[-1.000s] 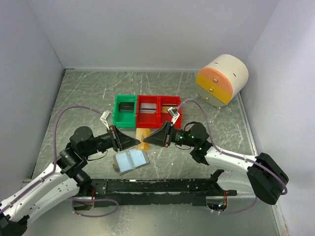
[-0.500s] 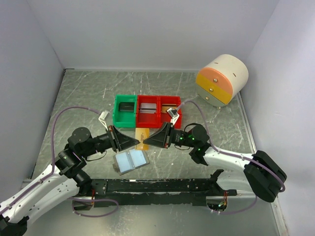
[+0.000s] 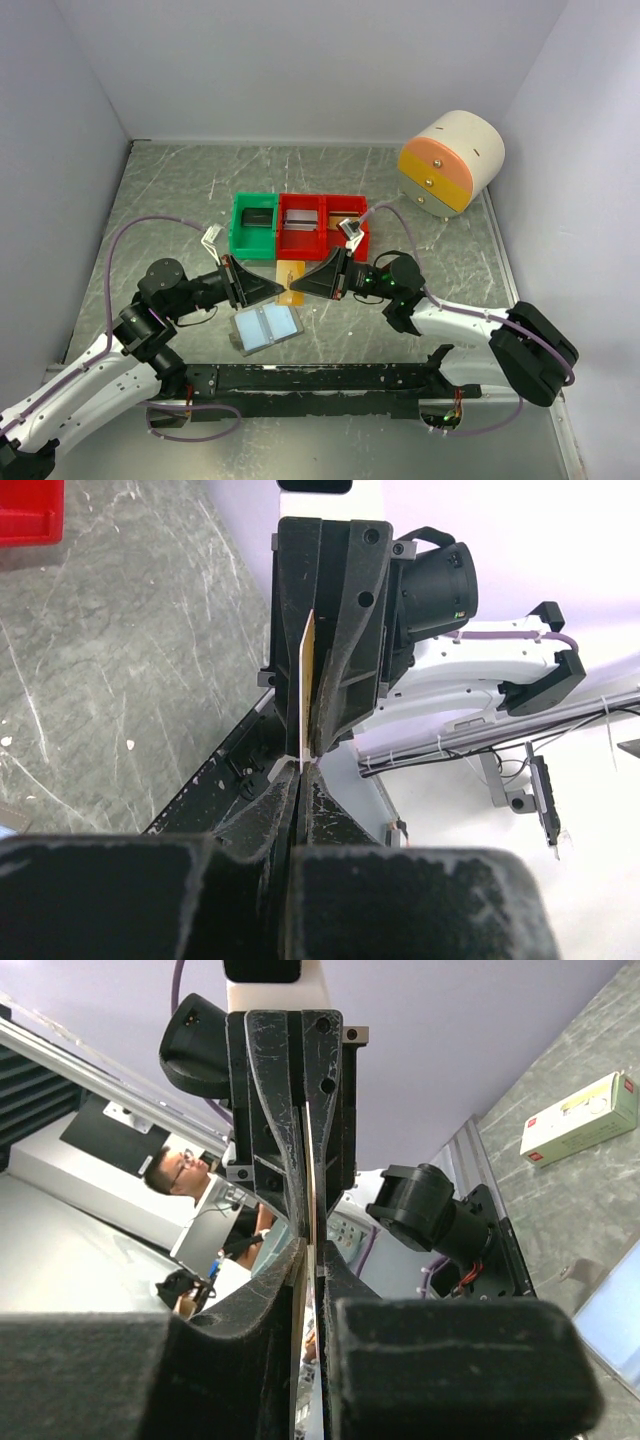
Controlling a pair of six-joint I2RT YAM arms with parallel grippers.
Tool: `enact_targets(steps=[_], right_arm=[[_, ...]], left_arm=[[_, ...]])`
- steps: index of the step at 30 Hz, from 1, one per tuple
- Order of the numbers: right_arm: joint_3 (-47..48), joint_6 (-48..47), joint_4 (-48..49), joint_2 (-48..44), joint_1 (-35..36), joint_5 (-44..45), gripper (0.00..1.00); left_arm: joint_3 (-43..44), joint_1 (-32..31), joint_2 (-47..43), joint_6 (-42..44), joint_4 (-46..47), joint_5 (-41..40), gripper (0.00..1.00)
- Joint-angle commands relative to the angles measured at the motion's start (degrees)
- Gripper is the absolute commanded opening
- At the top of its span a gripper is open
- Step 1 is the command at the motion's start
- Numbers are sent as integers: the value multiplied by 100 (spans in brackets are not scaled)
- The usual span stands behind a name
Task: Take the credit cards out of the card holder
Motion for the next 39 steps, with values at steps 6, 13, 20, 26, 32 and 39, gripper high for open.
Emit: enact_targets(steps=[6,13,20,26,32,39], right_arm=[[-51,170,506,65,18,86,6],[-34,88,293,-14,21,126,0],[-17,-28,-31,-147,15,238,0],[281,-942,-1955,-759,15,740,0],[956,-2065,-4950,-1476,26,1873,0],[1581,-3041,-6712,-1994,62,3033,0]], left_arm=[[-36,-9,9,-53,286,221,7],[27,-4,37,-8,222,209,7],[198,-12,-61,195,-428,-146,22],[913,-12,14,768,-2188,-1111,94],[1597,-8,490,1343,-3557,-2298,100],[2602,73,2006,1827,-4744,-3239,100]])
